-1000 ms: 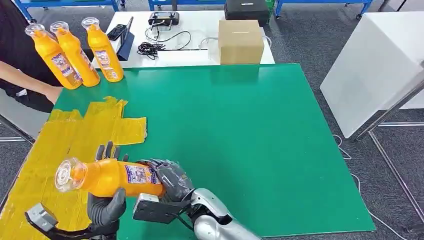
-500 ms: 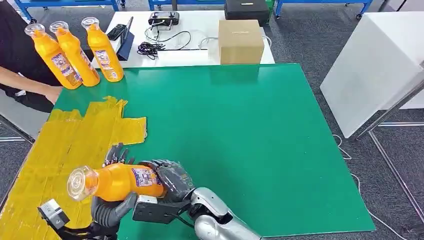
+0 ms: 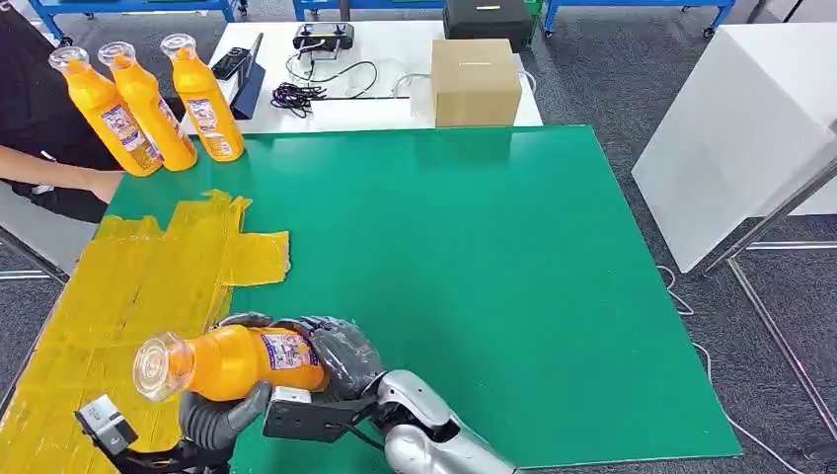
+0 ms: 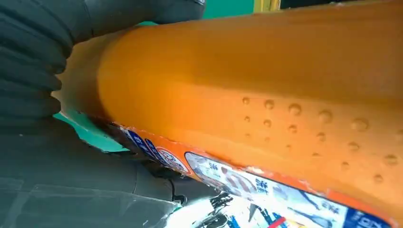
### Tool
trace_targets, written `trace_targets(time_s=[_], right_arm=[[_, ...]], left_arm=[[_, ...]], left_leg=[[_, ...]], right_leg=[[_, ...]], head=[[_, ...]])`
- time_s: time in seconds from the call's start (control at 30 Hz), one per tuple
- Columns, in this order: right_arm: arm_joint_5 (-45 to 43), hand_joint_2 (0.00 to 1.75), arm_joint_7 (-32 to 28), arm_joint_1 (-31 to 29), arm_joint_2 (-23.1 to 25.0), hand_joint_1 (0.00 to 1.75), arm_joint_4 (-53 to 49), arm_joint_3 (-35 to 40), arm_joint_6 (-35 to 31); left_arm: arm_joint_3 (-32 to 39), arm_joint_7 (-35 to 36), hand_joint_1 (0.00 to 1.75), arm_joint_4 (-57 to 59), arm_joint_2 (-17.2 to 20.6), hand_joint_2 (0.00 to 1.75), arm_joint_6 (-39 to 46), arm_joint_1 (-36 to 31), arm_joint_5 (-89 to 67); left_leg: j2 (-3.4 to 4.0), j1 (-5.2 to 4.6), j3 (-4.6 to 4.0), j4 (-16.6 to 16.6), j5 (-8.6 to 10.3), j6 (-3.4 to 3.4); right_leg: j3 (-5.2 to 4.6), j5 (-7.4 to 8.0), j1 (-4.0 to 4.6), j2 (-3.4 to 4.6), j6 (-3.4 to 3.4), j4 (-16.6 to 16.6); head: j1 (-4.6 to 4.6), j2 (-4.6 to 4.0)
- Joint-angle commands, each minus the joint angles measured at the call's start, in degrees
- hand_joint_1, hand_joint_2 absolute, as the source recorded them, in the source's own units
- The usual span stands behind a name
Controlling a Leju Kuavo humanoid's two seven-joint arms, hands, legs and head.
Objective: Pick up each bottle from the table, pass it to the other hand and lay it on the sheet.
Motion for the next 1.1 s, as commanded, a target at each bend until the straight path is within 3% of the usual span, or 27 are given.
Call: trace_targets(time_s=[0.03,0.3,0.33,0.37,0.47,0.9,1.1], right_arm=[[0.5,1.75,0.4,-1.2,-0.8,1.75,3.9,2.4,1.0],[1.3,1.75,0.2,-0.8,-1.1,1.73,3.7,1.9,-0.4],[1.6,1.75,-0.2,-0.2,-1.3,0.14,3.0,1.2,-2.1],[1.3,0.0,0.0,0.7,-1.6,0.0,2.1,0.0,-3.4],[1.3,0.0,-0.7,2.4,-3.7,0.0,-2.0,-1.4,-4.4],[1.3,0.0,-0.7,2.6,-3.9,0.0,-2.6,-1.5,-4.4],[3.6,0.0,-3.3,10.2,-8.2,0.0,-15.8,-6.5,-7.2]], left_arm=[[-2.1,-0.5,1.75,2.1,-1.1,1.75,-1.8,-2.4,1.8],[-1.6,-0.8,1.75,1.8,-1.5,1.75,-2.0,-2.2,2.9],[-1.2,-0.8,1.75,1.5,-1.7,1.75,-1.9,-2.1,3.5],[-0.6,-0.9,1.75,1.3,-1.9,1.75,-1.3,-1.9,3.5],[0.7,-1.0,1.75,0.4,-1.3,1.75,-0.9,-1.5,3.5],[0.8,-1.0,1.75,0.3,-1.3,1.75,-0.9,-1.4,3.5],[6.1,-4.3,1.75,-1.2,-2.1,1.75,10.5,-1.2,-9.9]], left_leg=[[-0.07,0.01,0.03,0.0,0.03,-0.02],[-0.07,0.03,0.02,0.0,0.02,-0.02],[-0.09,0.04,0.02,0.0,0.04,-0.03],[-0.11,0.02,0.03,0.0,0.03,-0.02],[-0.16,0.01,0.02,0.0,0.03,0.0],[-0.07,0.02,0.0,0.0,0.02,-0.02],[-0.2,0.03,0.0,0.0,0.01,-0.01]], right_leg=[[0.08,0.01,0.01,-0.09,0.02,-0.1],[0.08,0.01,0.03,-0.1,0.02,-0.1],[0.1,0.02,0.04,-0.13,0.03,-0.1],[0.11,0.01,0.02,-0.14,0.02,-0.1],[0.09,-0.01,0.01,-0.17,0.02,-0.1],[0.04,0.01,0.02,-0.08,0.01,0.0],[0.1,-0.03,0.03,-0.21,0.03,-0.1]], head=[[0.0,0.0],[0.0,0.0],[0.0,0.0],[0.0,0.0],[0.0,0.0],[0.0,0.0],[0.02,0.0]])
